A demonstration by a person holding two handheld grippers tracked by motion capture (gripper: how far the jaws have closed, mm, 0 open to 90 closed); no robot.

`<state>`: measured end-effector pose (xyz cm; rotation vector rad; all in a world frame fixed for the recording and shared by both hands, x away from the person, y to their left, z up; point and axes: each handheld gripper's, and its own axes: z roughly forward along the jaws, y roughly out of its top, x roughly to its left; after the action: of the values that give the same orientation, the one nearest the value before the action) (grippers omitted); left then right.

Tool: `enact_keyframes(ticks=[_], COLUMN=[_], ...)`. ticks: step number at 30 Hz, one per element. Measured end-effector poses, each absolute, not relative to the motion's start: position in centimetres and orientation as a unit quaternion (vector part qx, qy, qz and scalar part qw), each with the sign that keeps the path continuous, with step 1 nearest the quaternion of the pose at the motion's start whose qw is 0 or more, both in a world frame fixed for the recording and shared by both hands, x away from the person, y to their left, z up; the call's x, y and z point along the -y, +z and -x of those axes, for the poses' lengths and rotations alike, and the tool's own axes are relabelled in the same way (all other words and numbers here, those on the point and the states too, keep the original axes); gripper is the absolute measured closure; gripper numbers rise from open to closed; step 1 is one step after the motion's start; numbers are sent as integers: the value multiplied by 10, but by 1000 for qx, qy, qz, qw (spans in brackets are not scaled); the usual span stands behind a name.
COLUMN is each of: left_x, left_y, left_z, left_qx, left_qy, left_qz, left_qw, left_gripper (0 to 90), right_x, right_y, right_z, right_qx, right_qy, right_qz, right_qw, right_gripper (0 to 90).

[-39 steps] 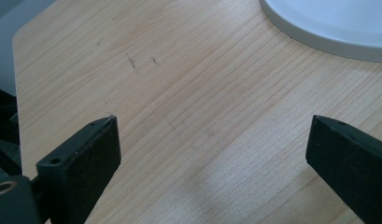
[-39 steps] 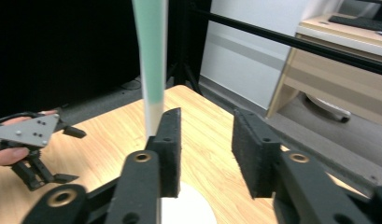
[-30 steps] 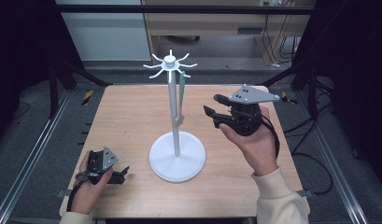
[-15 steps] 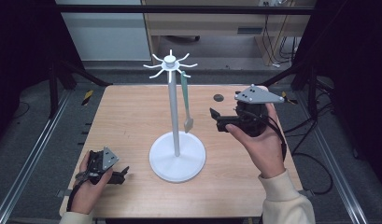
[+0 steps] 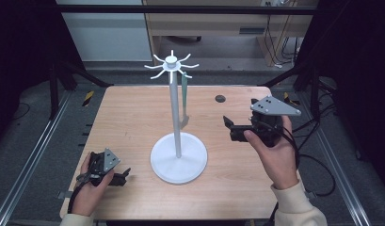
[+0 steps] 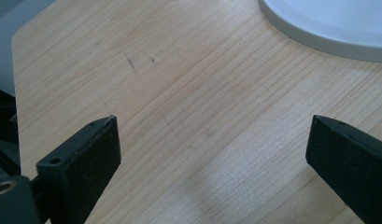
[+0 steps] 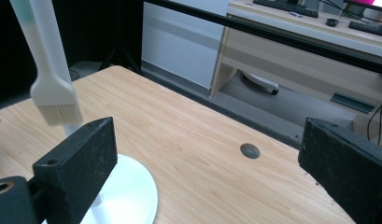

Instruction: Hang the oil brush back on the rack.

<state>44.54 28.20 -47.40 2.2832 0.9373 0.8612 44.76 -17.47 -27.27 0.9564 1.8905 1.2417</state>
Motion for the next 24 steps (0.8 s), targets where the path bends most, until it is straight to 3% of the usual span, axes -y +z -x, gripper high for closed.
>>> enact_keyframes(ticks=[24], left_x=[-283], left_y=[-473], left_z=[-445], left_qx=[-348], left_qy=[326], left_qz=[-838], left_qw=[266], left_gripper=[26], right_x=[185], right_y=[-366], right_z=[-432], right_qx=[-756], right_qy=[418], right_qz=[-393], right_qw=[316], right_gripper=[64])
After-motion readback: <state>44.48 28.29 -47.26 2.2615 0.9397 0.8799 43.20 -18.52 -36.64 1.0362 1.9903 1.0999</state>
